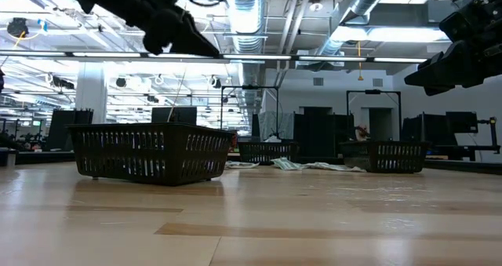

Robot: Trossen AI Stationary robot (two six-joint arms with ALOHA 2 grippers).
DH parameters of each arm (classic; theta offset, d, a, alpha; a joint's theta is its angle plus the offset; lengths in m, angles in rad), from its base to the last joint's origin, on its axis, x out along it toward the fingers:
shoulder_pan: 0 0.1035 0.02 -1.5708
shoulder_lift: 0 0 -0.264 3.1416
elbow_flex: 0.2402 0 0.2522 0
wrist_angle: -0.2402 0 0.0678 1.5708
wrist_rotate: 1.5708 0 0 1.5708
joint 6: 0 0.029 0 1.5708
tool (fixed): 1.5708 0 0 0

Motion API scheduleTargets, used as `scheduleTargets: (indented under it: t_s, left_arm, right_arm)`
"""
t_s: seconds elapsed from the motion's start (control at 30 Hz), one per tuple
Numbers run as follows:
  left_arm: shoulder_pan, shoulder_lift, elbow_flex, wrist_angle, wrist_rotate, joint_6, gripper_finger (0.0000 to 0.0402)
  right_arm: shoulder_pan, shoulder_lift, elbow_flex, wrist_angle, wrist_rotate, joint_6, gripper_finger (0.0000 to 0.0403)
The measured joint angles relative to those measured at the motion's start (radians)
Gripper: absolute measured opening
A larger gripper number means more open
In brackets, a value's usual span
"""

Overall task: Pick & Place First Aid Supplies
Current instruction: Put the green bandage into the left black bin

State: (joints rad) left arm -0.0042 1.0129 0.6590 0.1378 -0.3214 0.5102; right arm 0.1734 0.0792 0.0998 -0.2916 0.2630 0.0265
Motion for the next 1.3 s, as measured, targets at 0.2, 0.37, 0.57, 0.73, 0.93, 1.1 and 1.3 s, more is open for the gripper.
scheduleTargets:
  t_s: [0.2, 0.37, 0.57, 0.73, 0.93, 1.1, 1.3]
  left_arm:
    - [0.038, 0.075, 0.0, 0.039, 0.0, -0.059, 0.0089]
    - [0.066, 0.125, 0.0, 0.15, -0.051, -0.124, 0.0089]
    - [0.089, 0.151, 0.0, 0.206, -0.145, -0.143, 0.0089]
    - [0.109, 0.163, 0.0, 0.194, -0.147, -0.299, 0.0089]
    - [0.108, 0.166, 0.025, 0.115, -0.135, -0.39, 0.0089]
    - [0.137, 0.19, 0.189, -0.239, 0.002, -0.476, 0.0089]
    - [0.224, 0.323, 0.398, -0.663, 0.305, -0.601, 0.0089]
  right_arm:
    - [0.0, 0.0, 0.0, 0.0, 0.0, 0.0, 0.0008]
    - [0.0, 0.0, 0.0, 0.0, 0.0, 0.0, 0.0008]
    - [0.0, 0.0, 0.0, 0.0, 0.0, 0.0, 0.0008]
    - [0.0, 0.0, 0.0, 0.0, 0.0, 0.0, 0.0008]
    - [0.0, 0.0, 0.0, 0.0, 0.0, 0.0, 0.0008]
    - [0.0, 0.0, 0.0, 0.0, 0.0, 0.0, 0.0008]
    - [0.0, 0.0, 0.0, 0.0, 0.0, 0.0, 0.0008]
